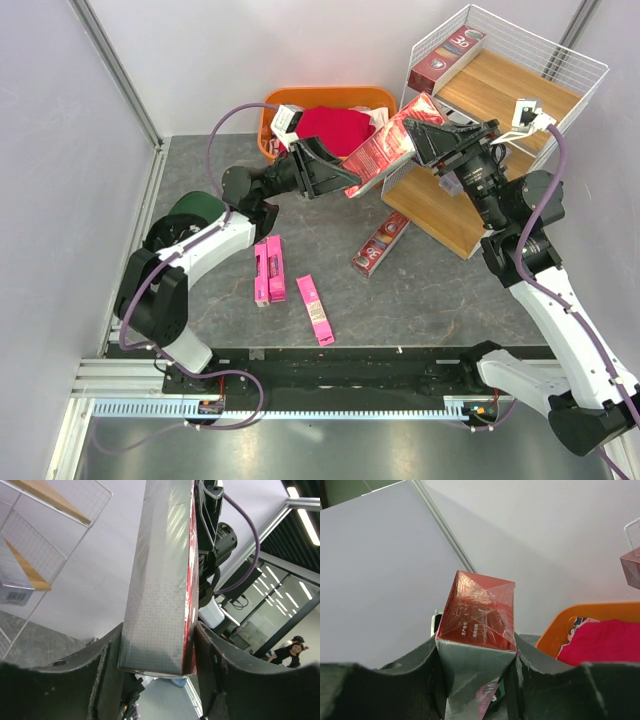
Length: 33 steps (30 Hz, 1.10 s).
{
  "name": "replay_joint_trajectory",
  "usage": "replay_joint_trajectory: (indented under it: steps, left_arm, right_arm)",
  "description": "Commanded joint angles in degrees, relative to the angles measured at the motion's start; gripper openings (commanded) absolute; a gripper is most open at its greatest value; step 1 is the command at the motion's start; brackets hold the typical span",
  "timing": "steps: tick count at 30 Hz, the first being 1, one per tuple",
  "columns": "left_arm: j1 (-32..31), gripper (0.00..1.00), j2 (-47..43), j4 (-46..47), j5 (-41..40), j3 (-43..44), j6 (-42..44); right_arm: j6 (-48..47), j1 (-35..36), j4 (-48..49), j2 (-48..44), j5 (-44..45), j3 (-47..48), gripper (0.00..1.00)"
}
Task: Place and organize the toothpastes onto the shelf
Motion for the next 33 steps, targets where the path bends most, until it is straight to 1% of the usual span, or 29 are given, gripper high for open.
replay_joint_trajectory:
  steps: [1, 2, 3, 5, 6, 8, 9, 12, 13, 14, 17, 18, 20, 22, 23, 25, 26, 29, 32, 33]
  left_arm:
    - [-0.53, 0.37, 0.85, 5.41, 0.08, 2.69, -3.57]
    - [-0.53, 0.32, 1.20, 5.32, -0.53, 2.78, -3.83]
    - [-0.53, 0.30, 1.46, 5.50, -0.36, 3.30, -3.92]
    - [-0.62, 0.29, 1.99, 5.15, -0.62, 3.83, -4.19]
    - [-0.62, 0.29, 2.17, 5.15, -0.97, 4.18, -4.19]
    - [-0.62, 0.29, 2.25, 4.10, -1.67, 4.62, -3.75]
    - [-0.62, 0.28, 2.26, 3.57, -2.12, 4.97, -3.40]
    - [-0.88, 0.27, 2.17, -1.95, -3.52, 7.07, -0.77]
    - [-0.97, 0.26, 2.25, -4.76, -3.87, 7.96, 1.77]
    - [-1.23, 0.26, 2.34, -9.74, -4.49, 9.01, 3.18]
    - [-2.20, 0.25, 3.31, -17.85, -6.85, 13.14, 7.06]
    - [-2.55, 0.25, 3.83, -19.18, -7.39, 15.41, 7.33]
    - [-2.90, 0.25, 6.11, -22.25, -9.14, 18.67, 7.15]
    - [-3.16, 0.24, 8.92, -23.76, -10.46, 20.96, 6.10]
    - [-3.60, 0.23, 9.98, -26.55, -10.56, 24.02, 5.92]
    - [-4.30, 0.21, 13.22, -29.73, -10.82, 27.72, 6.71]
    - [-5.00, 0.20, 14.29, -31.83, -10.99, 30.96, 7.06]
    - [-6.06, 0.20, 18.33, -34.57, -12.92, 36.69, 6.98]
    - [-7.11, 0.20, 22.11, -36.85, -15.30, 42.23, 6.01]
    - [-7.47, 0.20, 23.16, -38.08, -16.17, 45.90, 6.10]
  right_arm:
    - [-0.88, 0.00, 2.16, -0.65, 1.41, 2.26, 0.48]
    - [-1.14, 0.00, 1.46, -0.48, 1.85, 2.61, 0.50]
    - [-1.67, 0.09, 0.23, -0.39, 2.90, 2.88, 0.55]
    - [-2.20, 0.09, -0.65, -0.22, 3.70, 3.67, 0.61]
    - [-2.90, 0.09, -1.79, -0.30, 4.49, 4.37, 0.66]
    - [-4.04, 0.09, -3.02, -0.21, 5.54, 5.07, 0.71]
    - [-4.66, 0.09, -4.33, -0.30, 6.42, 5.42, 0.76]
    - [-7.47, 0.09, -7.23, -1.09, 10.72, 6.74, 0.85]
    - [-8.61, 0.09, -8.12, -1.44, 13.00, 7.62, 0.89]
    - [-9.40, 0.09, -9.17, -1.53, 13.98, 8.15, 0.90]
    - [-11.51, 0.09, -14.53, -1.44, 18.53, 11.57, 0.91]
    - [-12.04, 0.09, -17.07, -1.53, 19.95, 12.28, 0.91]
    - [-13.27, 0.09, -18.75, -2.32, 23.37, 13.60, 0.90]
    - [-14.15, 0.09, -20.34, -3.11, 24.79, 14.39, 0.90]
    - [-14.94, 0.09, -21.21, -3.38, 25.93, 14.65, 0.90]
    - [-15.30, 0.09, -21.83, -4.08, 26.72, 15.18, 0.89]
    - [-15.64, 0.09, -22.71, -4.43, 27.43, 15.53, 0.89]
    - [-16.70, 0.09, -24.21, -4.96, 28.83, 16.06, 0.88]
    - [-17.58, 0.09, -25.00, -4.87, 28.49, 16.06, 0.85]
    - [-17.84, 0.09, -25.35, -4.70, 28.49, 16.24, 0.84]
